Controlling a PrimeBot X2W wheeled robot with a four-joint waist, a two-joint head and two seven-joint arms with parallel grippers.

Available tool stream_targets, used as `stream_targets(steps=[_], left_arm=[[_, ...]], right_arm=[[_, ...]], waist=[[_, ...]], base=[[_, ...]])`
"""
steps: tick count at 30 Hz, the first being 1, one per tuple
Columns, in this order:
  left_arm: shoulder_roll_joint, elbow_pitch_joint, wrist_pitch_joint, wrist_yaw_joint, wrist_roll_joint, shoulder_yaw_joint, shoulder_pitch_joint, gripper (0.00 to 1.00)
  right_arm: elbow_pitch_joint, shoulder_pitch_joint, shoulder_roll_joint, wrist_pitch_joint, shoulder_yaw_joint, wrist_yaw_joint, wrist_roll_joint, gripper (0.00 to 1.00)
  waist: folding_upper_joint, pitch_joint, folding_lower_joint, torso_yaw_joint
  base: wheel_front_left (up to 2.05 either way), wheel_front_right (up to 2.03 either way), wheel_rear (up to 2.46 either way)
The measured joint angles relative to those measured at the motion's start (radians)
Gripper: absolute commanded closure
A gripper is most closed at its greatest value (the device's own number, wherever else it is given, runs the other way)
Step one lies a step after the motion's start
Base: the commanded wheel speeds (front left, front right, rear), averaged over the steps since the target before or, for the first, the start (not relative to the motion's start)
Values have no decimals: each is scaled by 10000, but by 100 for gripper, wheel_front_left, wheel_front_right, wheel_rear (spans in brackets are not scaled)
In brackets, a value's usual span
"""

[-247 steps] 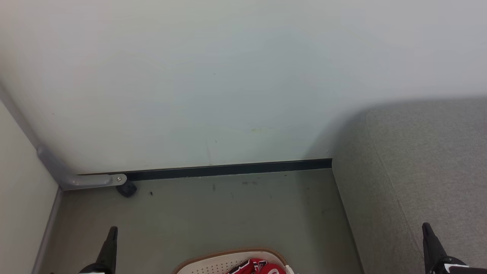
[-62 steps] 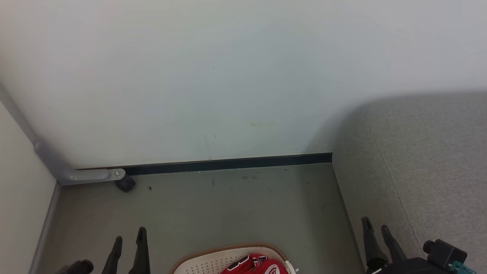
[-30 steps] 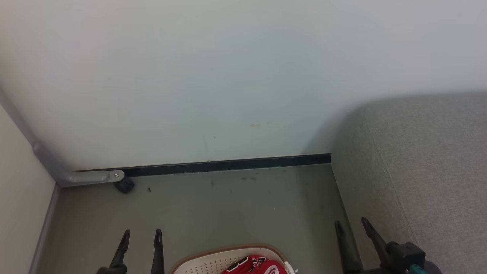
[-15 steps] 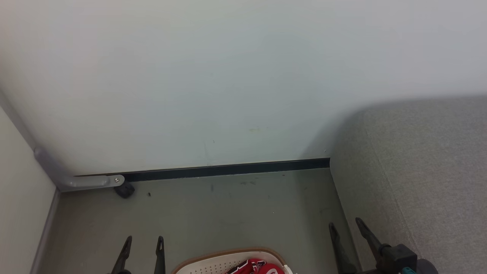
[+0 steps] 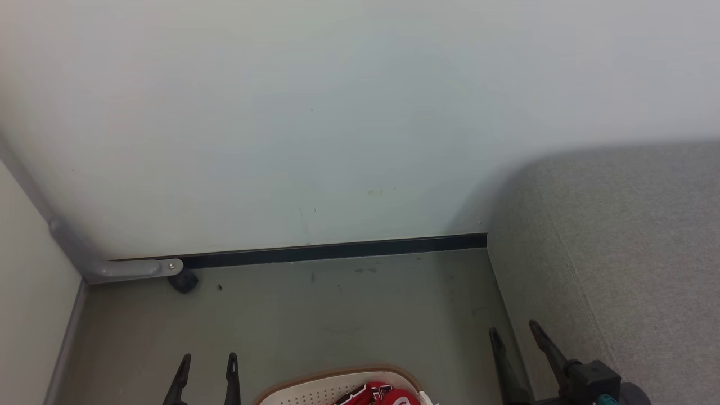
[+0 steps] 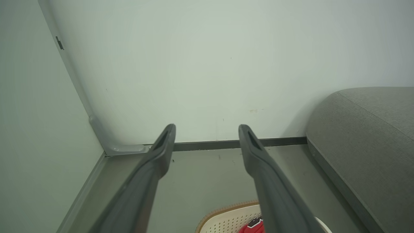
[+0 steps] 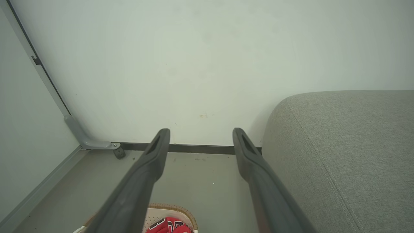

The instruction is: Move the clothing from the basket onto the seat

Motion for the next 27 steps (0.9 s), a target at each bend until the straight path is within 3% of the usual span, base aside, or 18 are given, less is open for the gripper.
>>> stream_targets(steps=[14,27], left_arm=[[-13,-63,0,2,-36,144,22,0],[272,443,290,-199,332,-389,-942,0]], right_arm=[[-267,4,2,0,-25,10,-94,0],[-955,-802,-190,-2,-255,73,-355,0]], waist=[[0,228,0,23],[1,1494,1,-24]], base=[[0,0,0],[0,0,0]])
